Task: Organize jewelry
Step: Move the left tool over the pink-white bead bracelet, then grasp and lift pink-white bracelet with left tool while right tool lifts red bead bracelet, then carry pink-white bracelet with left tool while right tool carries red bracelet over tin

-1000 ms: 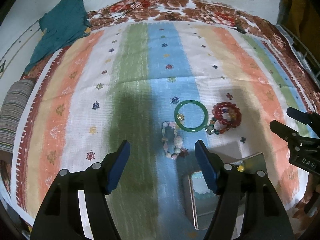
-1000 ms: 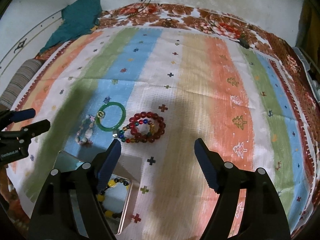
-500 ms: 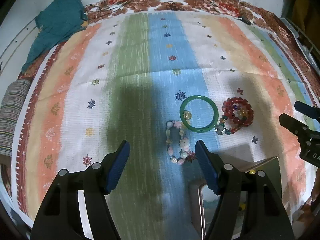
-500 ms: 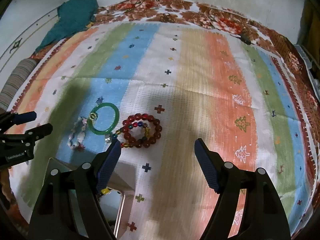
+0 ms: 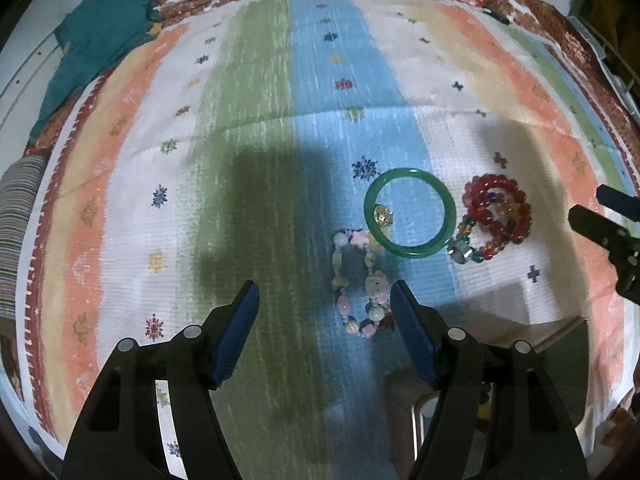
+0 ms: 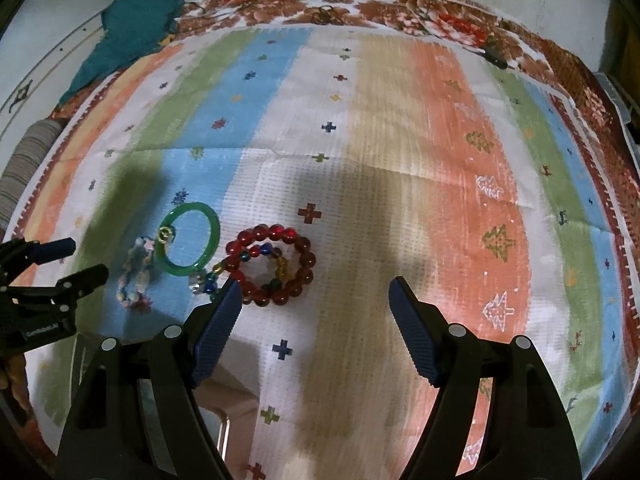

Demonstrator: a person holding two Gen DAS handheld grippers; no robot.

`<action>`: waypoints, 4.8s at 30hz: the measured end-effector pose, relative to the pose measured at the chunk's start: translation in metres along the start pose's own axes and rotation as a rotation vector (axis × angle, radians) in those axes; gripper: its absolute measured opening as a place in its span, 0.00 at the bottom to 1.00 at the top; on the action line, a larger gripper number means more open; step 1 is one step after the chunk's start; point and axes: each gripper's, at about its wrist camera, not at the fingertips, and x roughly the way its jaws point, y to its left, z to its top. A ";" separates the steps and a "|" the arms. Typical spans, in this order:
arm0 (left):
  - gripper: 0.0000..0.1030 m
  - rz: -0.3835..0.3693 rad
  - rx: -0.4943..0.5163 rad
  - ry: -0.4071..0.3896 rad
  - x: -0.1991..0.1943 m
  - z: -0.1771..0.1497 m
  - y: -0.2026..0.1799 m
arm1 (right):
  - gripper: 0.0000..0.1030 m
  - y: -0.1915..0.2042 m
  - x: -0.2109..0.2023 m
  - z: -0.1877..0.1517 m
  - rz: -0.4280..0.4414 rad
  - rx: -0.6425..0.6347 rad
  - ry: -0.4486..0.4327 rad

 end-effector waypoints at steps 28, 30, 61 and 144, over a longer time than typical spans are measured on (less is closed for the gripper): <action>0.59 -0.027 0.009 0.076 0.046 0.011 0.000 | 0.73 -0.001 0.062 0.014 -0.074 -0.017 0.078; 0.55 -0.036 0.008 0.073 0.046 0.011 0.000 | 0.73 -0.003 0.067 0.014 -0.077 -0.012 0.087; 0.10 -0.094 0.022 0.006 0.013 0.011 -0.007 | 0.14 0.013 0.038 0.010 0.074 -0.012 0.036; 0.11 -0.292 0.142 -0.361 -0.169 -0.078 -0.055 | 0.14 0.060 -0.159 -0.089 0.181 -0.134 -0.314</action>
